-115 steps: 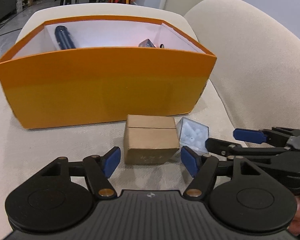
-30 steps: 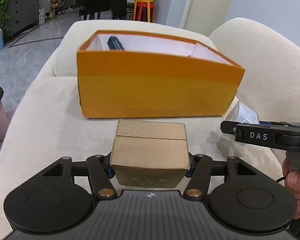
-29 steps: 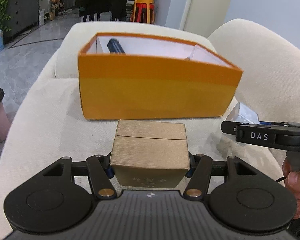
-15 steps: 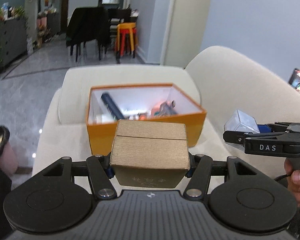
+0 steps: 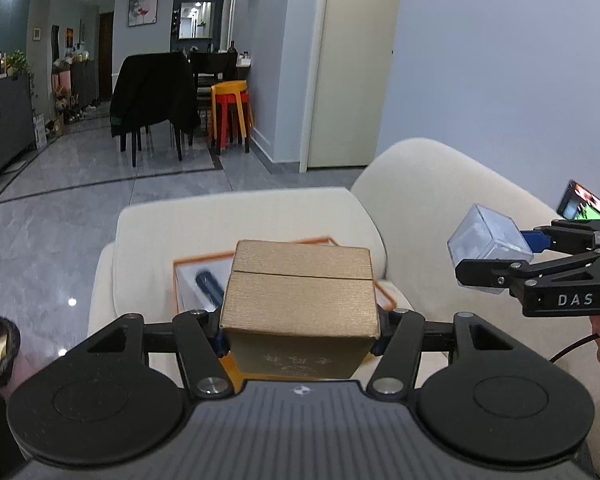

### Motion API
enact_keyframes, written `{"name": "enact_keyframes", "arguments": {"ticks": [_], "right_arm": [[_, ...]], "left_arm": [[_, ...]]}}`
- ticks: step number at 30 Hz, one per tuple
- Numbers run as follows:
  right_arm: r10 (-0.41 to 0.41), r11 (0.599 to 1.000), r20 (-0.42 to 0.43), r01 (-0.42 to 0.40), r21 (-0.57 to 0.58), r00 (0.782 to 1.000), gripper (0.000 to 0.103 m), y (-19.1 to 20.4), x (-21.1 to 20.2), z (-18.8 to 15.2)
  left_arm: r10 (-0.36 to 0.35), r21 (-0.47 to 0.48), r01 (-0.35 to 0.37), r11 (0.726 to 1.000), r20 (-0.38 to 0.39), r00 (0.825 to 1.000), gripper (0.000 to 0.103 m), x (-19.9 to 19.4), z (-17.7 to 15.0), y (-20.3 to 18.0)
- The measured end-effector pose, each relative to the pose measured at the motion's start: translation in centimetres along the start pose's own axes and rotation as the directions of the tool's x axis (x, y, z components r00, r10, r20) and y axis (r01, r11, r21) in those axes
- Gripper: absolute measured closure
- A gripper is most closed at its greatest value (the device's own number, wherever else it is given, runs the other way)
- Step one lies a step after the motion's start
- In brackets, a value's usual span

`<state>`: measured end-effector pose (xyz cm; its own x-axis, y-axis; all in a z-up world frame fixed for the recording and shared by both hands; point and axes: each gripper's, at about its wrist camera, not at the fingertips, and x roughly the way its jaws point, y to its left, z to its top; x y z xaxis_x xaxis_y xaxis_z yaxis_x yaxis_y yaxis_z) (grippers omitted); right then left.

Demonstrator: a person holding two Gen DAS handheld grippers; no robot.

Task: Organize rigid objects
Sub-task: 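Lift the brown cube and clear cube over the orange box, then lower the brown cube and clear cube into the orange box and release both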

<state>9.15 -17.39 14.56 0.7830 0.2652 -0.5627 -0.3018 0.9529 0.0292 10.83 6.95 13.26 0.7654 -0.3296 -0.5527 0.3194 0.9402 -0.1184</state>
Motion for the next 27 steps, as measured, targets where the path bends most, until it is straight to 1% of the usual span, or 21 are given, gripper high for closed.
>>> {"name": "enact_keyframes", "arguments": {"ticks": [5,11,15,19,22,25,27], "right_arm": [[0.005,1.0,0.013,-0.005,-0.009,1.0,0.038,-0.6,1.9,3.5],[0.026,1.0,-0.038,-0.026,-0.015,0.999,0.038,-0.6,6.8,5.5],[0.037,0.999,-0.089,-0.039,-0.022,0.995,0.039,-0.3,10.7,5.7],[0.048,0.998,-0.148,-0.051,-0.021,0.988,0.039,-0.3,14.6,5.3],[0.042,0.999,-0.184,-0.047,-0.025,0.982,0.039,-0.1,17.3,4.9],[0.019,0.998,-0.189,-0.029,-0.053,0.982,0.039,-0.1,20.1,4.2],[0.013,0.998,-0.208,-0.024,-0.05,0.978,0.039,-0.2,21.8,3.8]], "left_arm": [[-0.006,-0.012,0.006,1.0,-0.002,1.0,0.035,2.7,2.2,1.4],[-0.026,-0.053,0.023,0.998,-0.067,0.997,0.035,7.2,2.7,3.6],[-0.027,-0.076,0.018,0.997,-0.122,0.992,0.035,10.3,2.3,4.7],[-0.03,-0.106,0.011,0.994,-0.182,0.983,0.035,13.7,1.7,5.6],[-0.026,-0.097,0.005,0.995,-0.215,0.976,0.035,16.0,0.9,5.8],[-0.025,-0.105,-0.002,0.994,-0.255,0.967,0.035,18.5,0.1,6.4],[-0.008,-0.098,-0.02,0.995,-0.284,0.959,0.035,19.9,-0.3,6.6]]}}
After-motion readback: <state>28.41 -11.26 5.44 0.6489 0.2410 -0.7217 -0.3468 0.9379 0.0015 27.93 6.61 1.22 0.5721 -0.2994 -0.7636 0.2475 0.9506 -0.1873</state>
